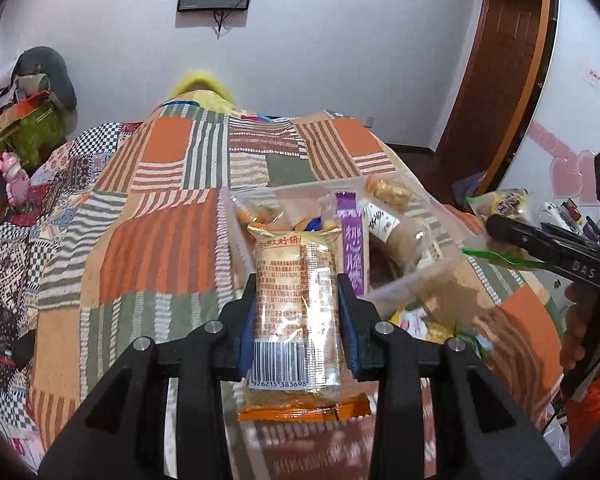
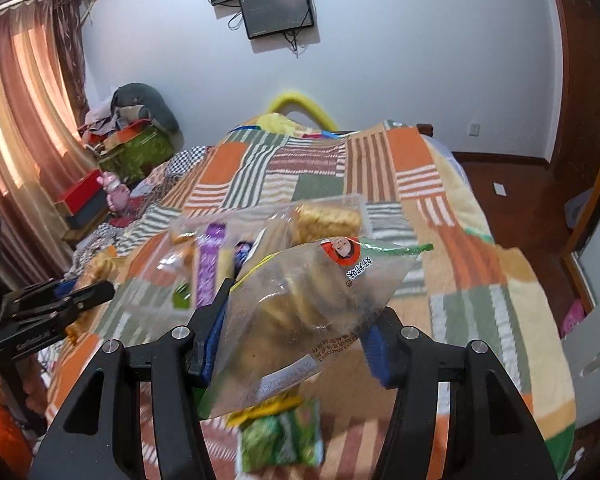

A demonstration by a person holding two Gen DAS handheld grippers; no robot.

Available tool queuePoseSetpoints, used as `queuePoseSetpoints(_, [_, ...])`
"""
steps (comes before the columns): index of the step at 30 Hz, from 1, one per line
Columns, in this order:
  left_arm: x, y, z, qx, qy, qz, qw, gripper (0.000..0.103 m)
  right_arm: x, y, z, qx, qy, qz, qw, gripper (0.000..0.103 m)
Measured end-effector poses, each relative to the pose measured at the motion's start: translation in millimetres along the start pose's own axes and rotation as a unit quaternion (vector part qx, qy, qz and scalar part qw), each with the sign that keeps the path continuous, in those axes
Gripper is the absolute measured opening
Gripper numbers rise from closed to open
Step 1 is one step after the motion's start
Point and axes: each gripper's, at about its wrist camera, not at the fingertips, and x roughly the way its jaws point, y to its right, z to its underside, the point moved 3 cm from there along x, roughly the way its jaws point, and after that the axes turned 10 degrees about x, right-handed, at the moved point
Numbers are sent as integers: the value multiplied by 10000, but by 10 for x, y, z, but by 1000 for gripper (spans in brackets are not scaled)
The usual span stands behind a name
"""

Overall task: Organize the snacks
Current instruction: 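Lower pastry into box with left tool while right tool lowers bread bag, then open both tools to release the snacks and move back from box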

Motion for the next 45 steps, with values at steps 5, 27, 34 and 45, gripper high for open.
queuePoseSetpoints(5, [238,10,-133,-26,-61,23,10000,35,247,39,-182,-24,25,114,9999,53])
queuePoseSetpoints(27, [942,-98,-356,-271,-344,-3,9990,51,791,135,-350,10,-428,101,9990,63])
queuePoseSetpoints(34, [764,-25,-343,-147,-315,-86,9994,63,594,191,-291,-19,-453,84,9989,79])
queuePoseSetpoints(45, [182,-14,-196,-142,-175,-208,9995,71,153,112,-21,-442,-421,95,9981,88])
